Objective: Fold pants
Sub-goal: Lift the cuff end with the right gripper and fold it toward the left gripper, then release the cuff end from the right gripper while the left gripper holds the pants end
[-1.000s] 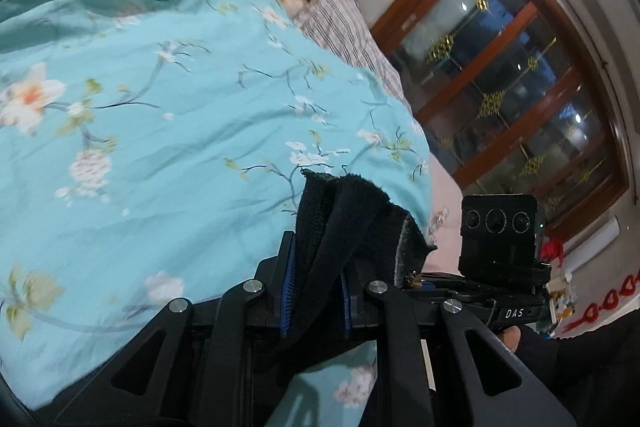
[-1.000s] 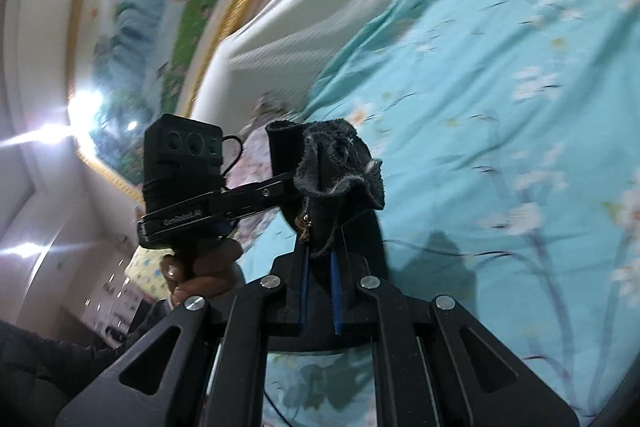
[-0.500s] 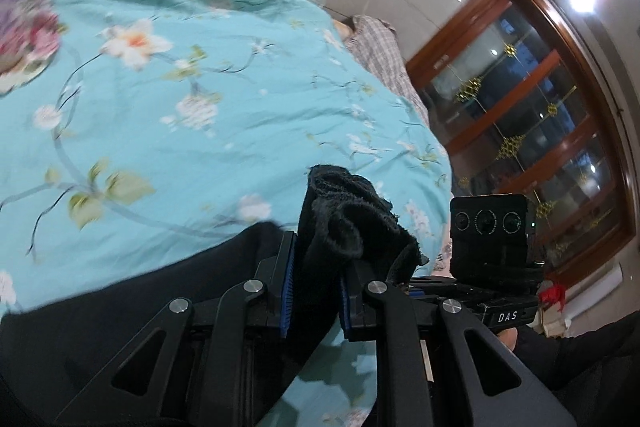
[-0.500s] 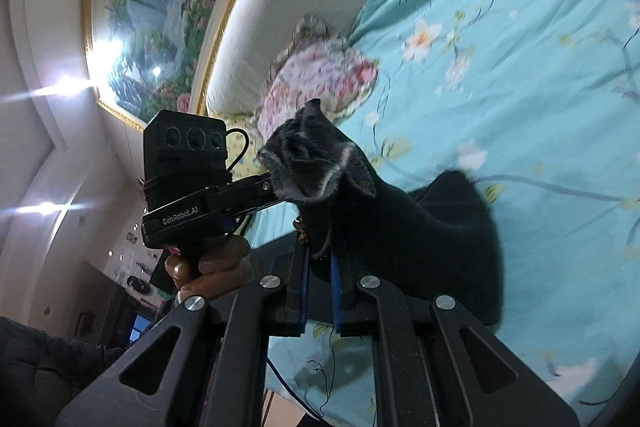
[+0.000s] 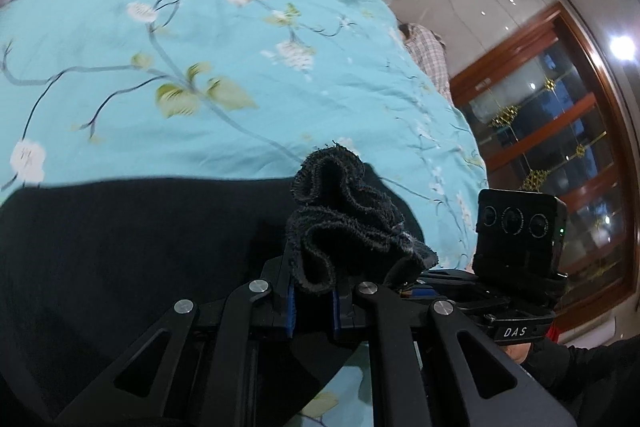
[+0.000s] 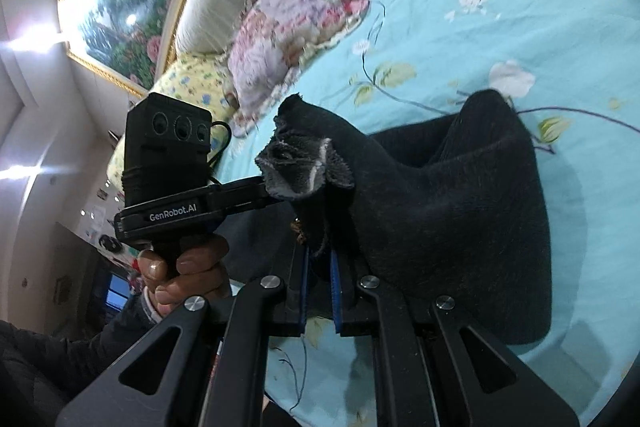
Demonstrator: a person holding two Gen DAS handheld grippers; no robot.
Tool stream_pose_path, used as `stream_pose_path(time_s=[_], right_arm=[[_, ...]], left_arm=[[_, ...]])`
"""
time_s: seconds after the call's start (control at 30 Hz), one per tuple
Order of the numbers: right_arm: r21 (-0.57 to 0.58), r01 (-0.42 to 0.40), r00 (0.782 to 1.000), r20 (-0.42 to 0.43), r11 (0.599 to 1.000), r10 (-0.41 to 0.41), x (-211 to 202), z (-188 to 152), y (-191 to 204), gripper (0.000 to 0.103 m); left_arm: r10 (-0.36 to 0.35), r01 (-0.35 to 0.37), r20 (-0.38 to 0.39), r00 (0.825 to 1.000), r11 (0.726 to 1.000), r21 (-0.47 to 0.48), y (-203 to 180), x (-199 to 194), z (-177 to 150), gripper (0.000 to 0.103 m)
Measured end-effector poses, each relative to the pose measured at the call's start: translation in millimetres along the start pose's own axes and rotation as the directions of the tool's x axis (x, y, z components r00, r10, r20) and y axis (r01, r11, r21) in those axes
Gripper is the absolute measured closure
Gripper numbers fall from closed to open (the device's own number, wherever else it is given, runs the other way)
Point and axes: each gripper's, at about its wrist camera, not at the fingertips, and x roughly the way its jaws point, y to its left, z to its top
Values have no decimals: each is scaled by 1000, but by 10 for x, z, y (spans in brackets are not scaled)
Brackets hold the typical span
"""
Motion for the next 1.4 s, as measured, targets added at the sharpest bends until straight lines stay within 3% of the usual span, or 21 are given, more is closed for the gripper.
stream_pose_path(time_s=[0.37,0.53,0.73,0.9,1.03,1.4], right_arm=[[-59,92,994,-48,994,-94,168,-40,67,91],[-68,115,991,-61,991,-119,194,-36,96,89],[-89,113,990,-72,990,-120,239,-47,214,68],[-126,121,988,-81,985,-132,297,-74,345,60],[-132,98,989,-95,986,-111,342,-70,411,60],[-242,38,983,-163,969,-79,683,-73,837,59]], left_arm=[[56,-49,60,997,993,-108,159,-174,-210,93],[81,-66,87,993,984,-167,243,-308,-315,87],[136,-98,132,982,960,-261,356,-529,-499,82],[188,-125,169,968,937,-327,426,-759,-684,82],[221,-124,208,953,909,-397,500,-969,-866,76],[326,-148,288,901,852,-502,650,-1533,-1272,76]])
